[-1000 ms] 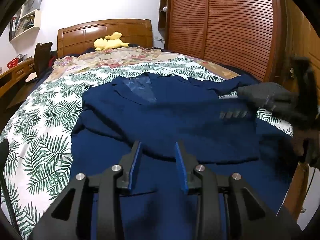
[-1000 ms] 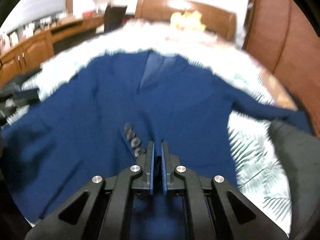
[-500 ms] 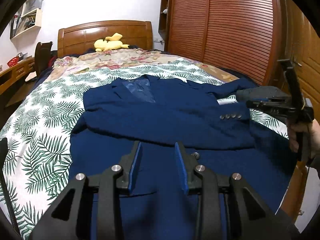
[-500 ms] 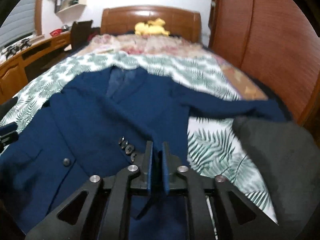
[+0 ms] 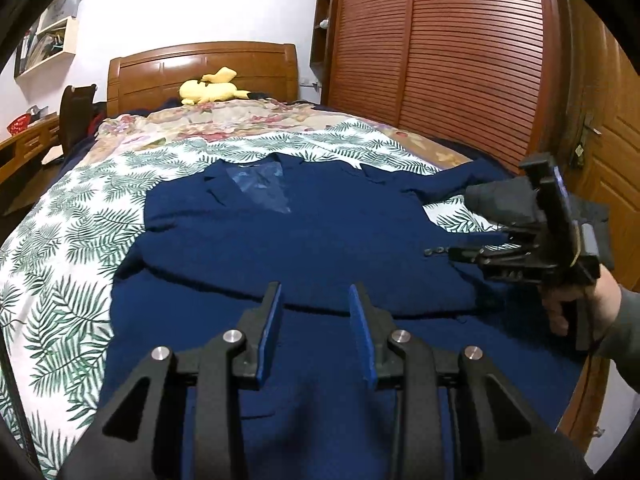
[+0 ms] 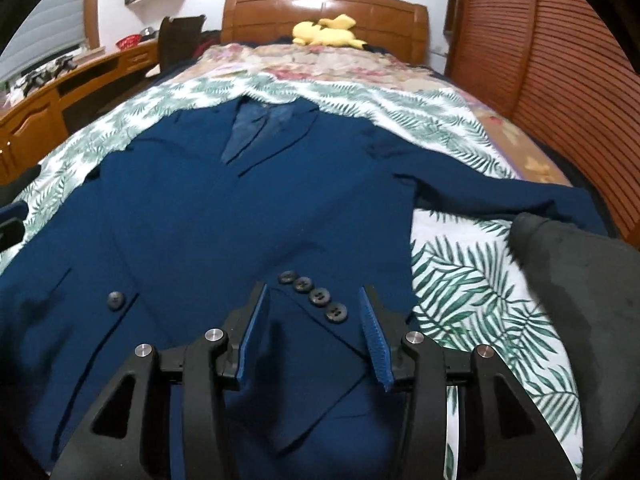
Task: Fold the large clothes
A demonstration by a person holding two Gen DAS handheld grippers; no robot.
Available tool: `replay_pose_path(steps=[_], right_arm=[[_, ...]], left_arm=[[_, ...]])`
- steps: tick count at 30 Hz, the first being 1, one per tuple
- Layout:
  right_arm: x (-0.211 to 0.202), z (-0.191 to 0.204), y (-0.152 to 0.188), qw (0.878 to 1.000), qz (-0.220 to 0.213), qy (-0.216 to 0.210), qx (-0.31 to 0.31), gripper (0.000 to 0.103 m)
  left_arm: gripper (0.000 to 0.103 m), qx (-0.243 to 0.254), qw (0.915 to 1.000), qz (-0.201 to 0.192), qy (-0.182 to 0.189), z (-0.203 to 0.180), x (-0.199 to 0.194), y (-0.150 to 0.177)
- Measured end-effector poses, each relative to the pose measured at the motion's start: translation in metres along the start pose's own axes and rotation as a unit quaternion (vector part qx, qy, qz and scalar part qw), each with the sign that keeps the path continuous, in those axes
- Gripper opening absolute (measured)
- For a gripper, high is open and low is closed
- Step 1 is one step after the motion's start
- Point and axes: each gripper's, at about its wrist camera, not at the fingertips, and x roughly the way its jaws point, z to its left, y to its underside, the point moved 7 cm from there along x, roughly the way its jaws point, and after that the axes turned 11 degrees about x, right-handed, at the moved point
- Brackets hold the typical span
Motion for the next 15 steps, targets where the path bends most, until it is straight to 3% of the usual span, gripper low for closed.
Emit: replay_pose_path(steps=[5, 15], right_arm=[[0.030, -0.012, 0.017, 0.999, 0.044, -0.003, 0.014, 0.047], [0.024, -0.017, 0.015, 0.998, 0.051, -0.025, 0.025, 0.049]], left_arm=[[0.033, 0.002, 1.0000, -0.002, 0.007, -0.011, 0.012, -0.007], [0.033, -0.012, 0.9998, 0.002, 0.018, -0.019, 0.044, -0.016]])
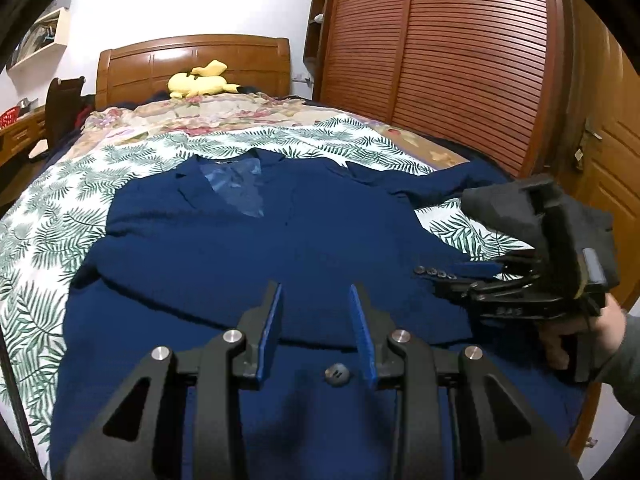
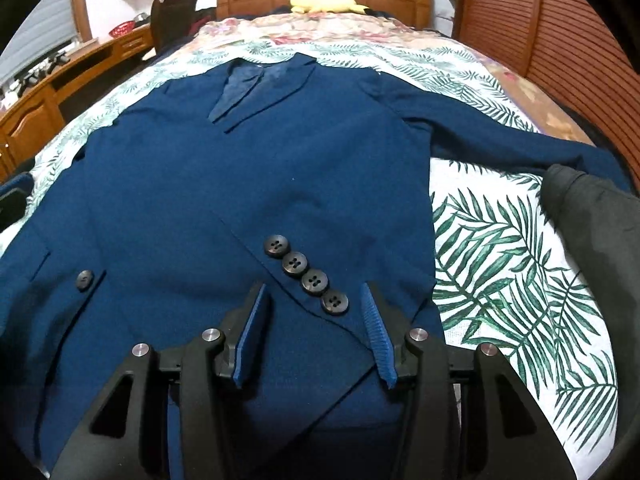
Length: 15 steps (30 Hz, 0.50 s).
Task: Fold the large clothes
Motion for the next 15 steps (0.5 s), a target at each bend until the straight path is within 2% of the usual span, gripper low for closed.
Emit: replay_pose_path(steps=[4, 8, 15], right_arm=[[-0.027, -0.003, -0.018, 0.999, -0.030, -0.010, -0.014, 0.049], [-0.042, -0.032, -0.053, 0.998, -0.062, 0.019, -0.020, 0.059], [-0.003, -0.097, -0.102, 0.995, -0.042, 0.090, -0.009, 0.059]], left_arm=[[0.033, 0.001, 1.0000, 0.003, -0.002, -0.001, 0.010, -0.001], [0.033, -0.001, 1.0000, 0.010, 0.000, -0.001, 0.018, 0.001], [0.033, -0.003, 0.9998, 0.019, -0.002, -0.001, 0.027, 0.003]])
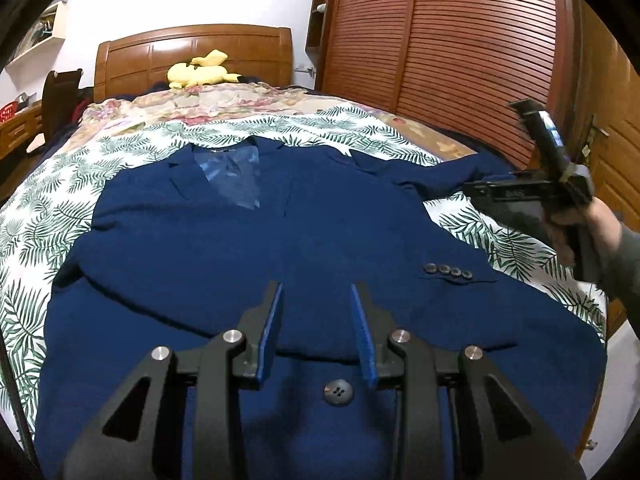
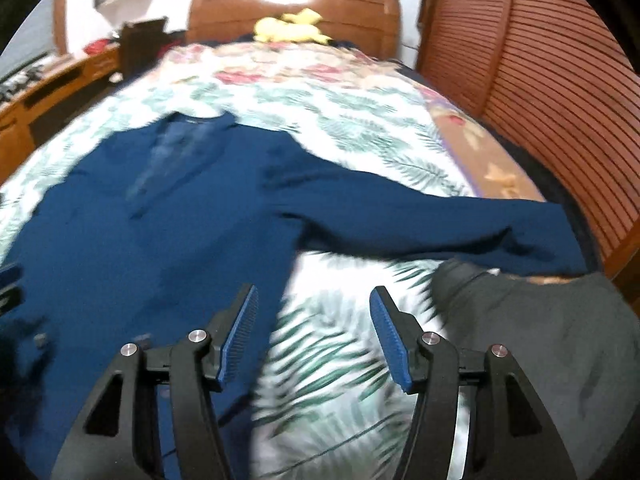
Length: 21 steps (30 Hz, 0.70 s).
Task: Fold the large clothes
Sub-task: 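Grasp the other navy sleeve cuff with the right tool and lift it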
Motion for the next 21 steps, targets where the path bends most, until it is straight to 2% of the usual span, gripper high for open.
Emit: replay_pose_path(steps=[3, 8, 11, 19, 21], right_arm=[[0.026, -0.016, -0.009, 1.000, 0.011, 0.026, -0.001, 0.059], [0.061, -0.022, -0.015, 0.998, 0.043, 0.032, -0.013, 0.059], [0.079, -0.027, -0.015, 0.997, 0.060, 0.051, -0.021, 0.059], [0.109, -0.042, -0.031, 0.991, 0.061, 0.120, -0.014, 0.059], [0.113, -0.039, -0.034, 0.990, 0.062, 0.126, -0.026, 0.052]], left_arm=[[0.033, -0.001, 1.0000, 0.002, 0.000, 0.000, 0.001, 0.001], [0.033, -0.004, 1.0000, 0.006, 0.004, 0.001, 0.003, 0.002], [0.033, -0.005, 1.0000, 0.005, 0.006, 0.001, 0.003, 0.002], [0.033, -0.004, 1.0000, 0.005, 0.005, 0.003, 0.002, 0.001], [0.033, -0.003, 1.0000, 0.007, 0.006, 0.003, 0.003, 0.002]])
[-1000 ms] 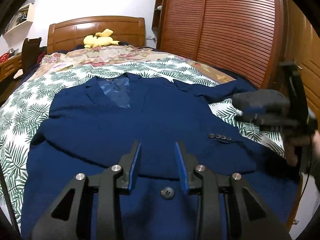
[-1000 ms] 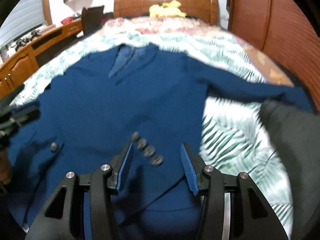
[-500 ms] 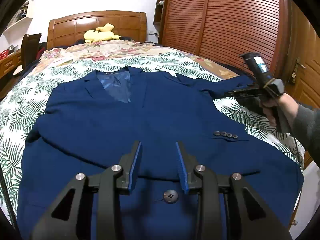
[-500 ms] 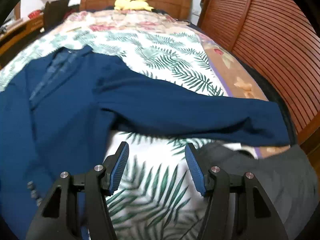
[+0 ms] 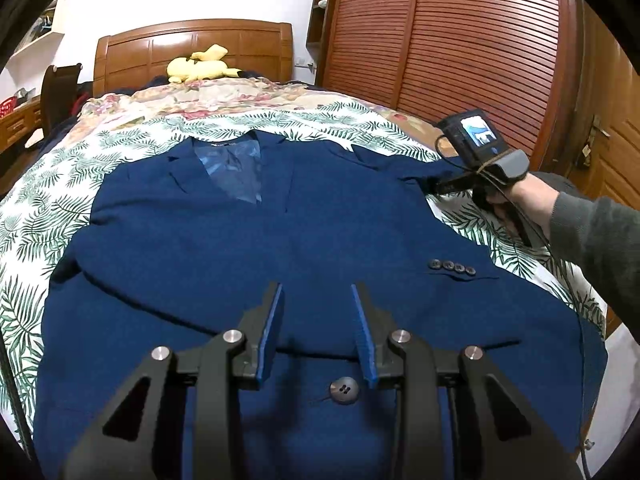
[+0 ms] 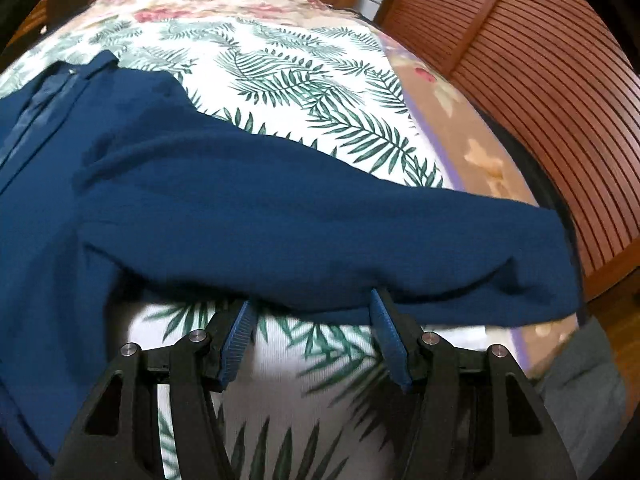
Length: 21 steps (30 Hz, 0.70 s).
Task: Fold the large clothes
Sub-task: 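Grasp the other navy sleeve cuff with the right tool and lift it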
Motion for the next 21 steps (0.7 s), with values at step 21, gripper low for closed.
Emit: replay_pose_path(steps=[21], right_arm=[[-0.167, 0.110, -0.012, 0.973, -0.147, -0.166, -0.061, 0.001]], left_arm=[[0.033, -0.001, 1.0000, 0.002, -0.001, 0.001, -0.003, 0.003]])
